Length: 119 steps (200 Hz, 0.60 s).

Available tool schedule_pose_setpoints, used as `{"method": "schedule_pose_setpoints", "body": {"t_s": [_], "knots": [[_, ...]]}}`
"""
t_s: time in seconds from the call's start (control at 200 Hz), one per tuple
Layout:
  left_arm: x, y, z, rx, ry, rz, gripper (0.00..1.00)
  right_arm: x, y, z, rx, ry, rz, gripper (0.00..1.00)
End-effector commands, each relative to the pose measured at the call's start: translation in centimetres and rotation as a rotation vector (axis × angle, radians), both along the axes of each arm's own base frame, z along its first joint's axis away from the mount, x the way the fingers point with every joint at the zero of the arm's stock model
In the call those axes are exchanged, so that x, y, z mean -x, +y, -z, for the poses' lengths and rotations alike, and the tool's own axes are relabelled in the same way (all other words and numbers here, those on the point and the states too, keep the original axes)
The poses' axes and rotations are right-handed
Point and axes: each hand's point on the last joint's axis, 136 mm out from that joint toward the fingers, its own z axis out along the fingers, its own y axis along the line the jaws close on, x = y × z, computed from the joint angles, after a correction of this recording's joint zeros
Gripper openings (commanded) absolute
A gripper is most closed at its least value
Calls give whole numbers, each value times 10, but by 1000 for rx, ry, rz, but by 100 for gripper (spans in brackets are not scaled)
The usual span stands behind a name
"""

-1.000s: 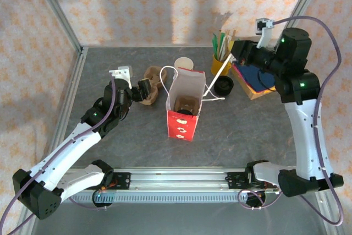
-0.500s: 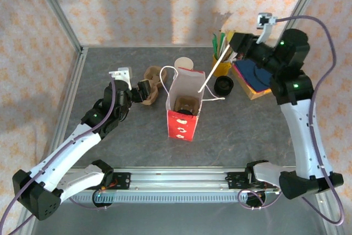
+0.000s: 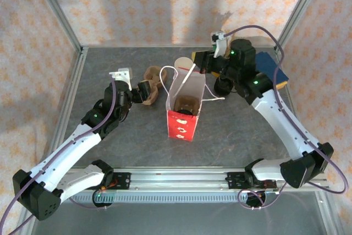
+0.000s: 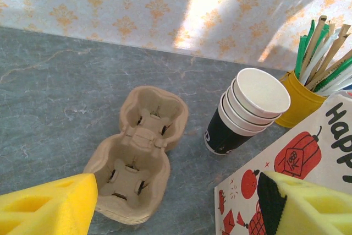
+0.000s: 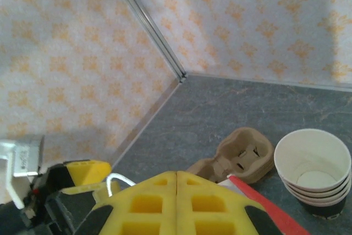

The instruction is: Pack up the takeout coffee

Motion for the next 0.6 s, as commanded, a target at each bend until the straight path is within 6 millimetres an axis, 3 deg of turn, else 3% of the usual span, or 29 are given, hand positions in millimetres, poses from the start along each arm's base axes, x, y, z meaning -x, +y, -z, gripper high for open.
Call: {"method": "schedule_pose_setpoints", "body": {"t_s": [0.0, 0.065, 0.165, 0.285, 0.445, 0.591], "knots": [[0, 4, -1, 16, -16, -14, 78, -14, 8, 18, 57, -24, 31, 0], [0, 4, 0, 14, -14, -14, 78, -18, 15, 30, 77, 6, 22, 7], [0, 4, 2, 10, -8, -13, 78, -22, 19, 35, 91, 32, 19, 32], [1, 5, 3, 5, -5, -16, 78, -29, 4, 29, 126, 37, 114, 50], [0, 4, 3, 4, -5, -14, 78, -45, -41, 15, 199, 36, 329, 57], [-1, 4, 5, 5, -6, -13, 78, -61, -108, 15, 192, 64, 555, 60]]}}
